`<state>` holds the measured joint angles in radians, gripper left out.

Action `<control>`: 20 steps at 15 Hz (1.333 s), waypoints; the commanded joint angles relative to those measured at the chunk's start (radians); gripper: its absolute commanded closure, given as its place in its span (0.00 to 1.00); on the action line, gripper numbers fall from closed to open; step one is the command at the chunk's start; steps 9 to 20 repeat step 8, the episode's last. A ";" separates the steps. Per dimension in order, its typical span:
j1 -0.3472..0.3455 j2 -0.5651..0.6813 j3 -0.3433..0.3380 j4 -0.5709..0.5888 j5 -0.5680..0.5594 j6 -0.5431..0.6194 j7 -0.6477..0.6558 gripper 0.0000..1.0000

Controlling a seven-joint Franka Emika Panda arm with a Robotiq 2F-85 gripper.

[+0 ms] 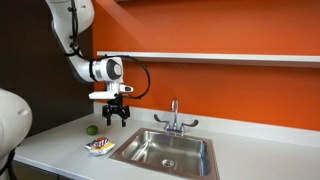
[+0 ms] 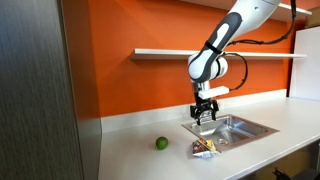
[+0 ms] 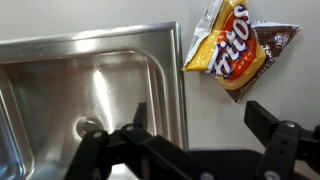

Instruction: Pick up the object from the sink and put it on the counter

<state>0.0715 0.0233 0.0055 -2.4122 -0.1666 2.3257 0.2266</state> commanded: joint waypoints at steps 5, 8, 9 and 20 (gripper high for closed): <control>-0.033 -0.009 -0.008 0.001 0.000 0.009 0.086 0.00; -0.034 -0.009 -0.009 0.001 0.000 0.011 0.093 0.00; -0.034 -0.009 -0.009 0.001 0.000 0.011 0.093 0.00; -0.034 -0.009 -0.009 0.001 0.000 0.011 0.093 0.00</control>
